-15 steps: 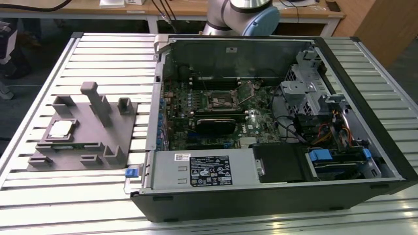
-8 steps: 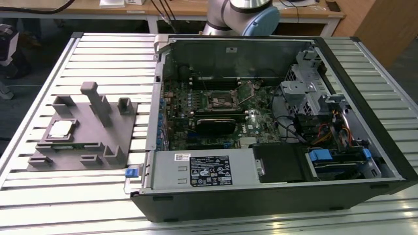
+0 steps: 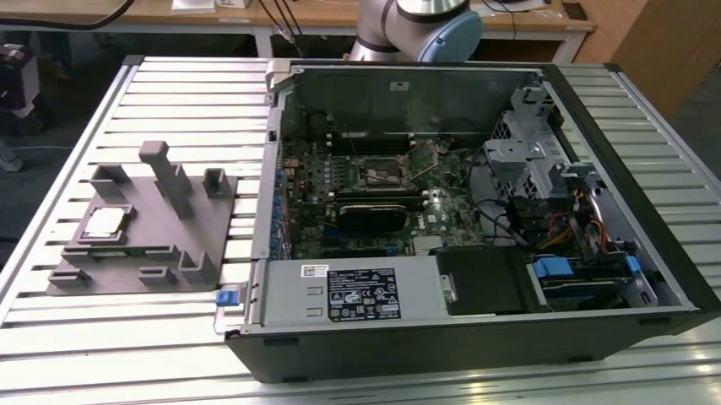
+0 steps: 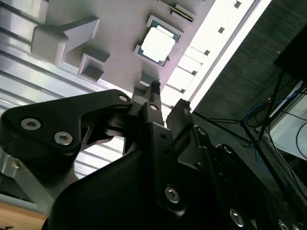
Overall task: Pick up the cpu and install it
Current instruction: 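Pick up the cpu and move it towards the insertion slot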
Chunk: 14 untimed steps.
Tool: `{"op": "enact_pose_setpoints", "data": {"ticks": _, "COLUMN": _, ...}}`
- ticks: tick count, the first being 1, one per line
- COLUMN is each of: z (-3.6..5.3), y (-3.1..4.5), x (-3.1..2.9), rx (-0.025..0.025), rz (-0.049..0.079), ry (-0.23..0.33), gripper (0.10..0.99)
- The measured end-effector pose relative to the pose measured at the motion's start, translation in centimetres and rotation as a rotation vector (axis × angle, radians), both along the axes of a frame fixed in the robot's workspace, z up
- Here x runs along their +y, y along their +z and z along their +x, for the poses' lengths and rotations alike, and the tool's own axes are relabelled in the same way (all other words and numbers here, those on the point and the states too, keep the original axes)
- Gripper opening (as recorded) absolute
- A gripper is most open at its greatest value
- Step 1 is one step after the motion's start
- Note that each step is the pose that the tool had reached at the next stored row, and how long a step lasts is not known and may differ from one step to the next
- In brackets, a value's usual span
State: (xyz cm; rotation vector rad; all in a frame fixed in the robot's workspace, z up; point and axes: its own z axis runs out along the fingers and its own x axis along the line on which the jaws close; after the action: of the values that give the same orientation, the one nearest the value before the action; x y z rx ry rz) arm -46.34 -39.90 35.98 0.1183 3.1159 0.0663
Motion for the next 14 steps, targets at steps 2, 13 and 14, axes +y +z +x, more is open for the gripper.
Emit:
{"op": "enact_pose_setpoints", "data": {"ticks": 2, "z": 0.0, "y": -0.15, "x": 0.0, "rx": -0.0001, "rz": 0.0, "ry": 0.0, "gripper": 0.349}}
{"op": "enact_pose_setpoints", "data": {"ticks": 13, "z": 0.01, "y": -2.05, "x": -0.27, "rx": 0.0039, "rz": 0.0, "ry": 0.001, "gripper": 0.647}}
{"op": "enact_pose_setpoints", "data": {"ticks": 14, "z": 0.01, "y": -2.23, "x": -0.3, "rx": 0.005, "rz": 0.0, "ry": 0.001, "gripper": 0.647}}
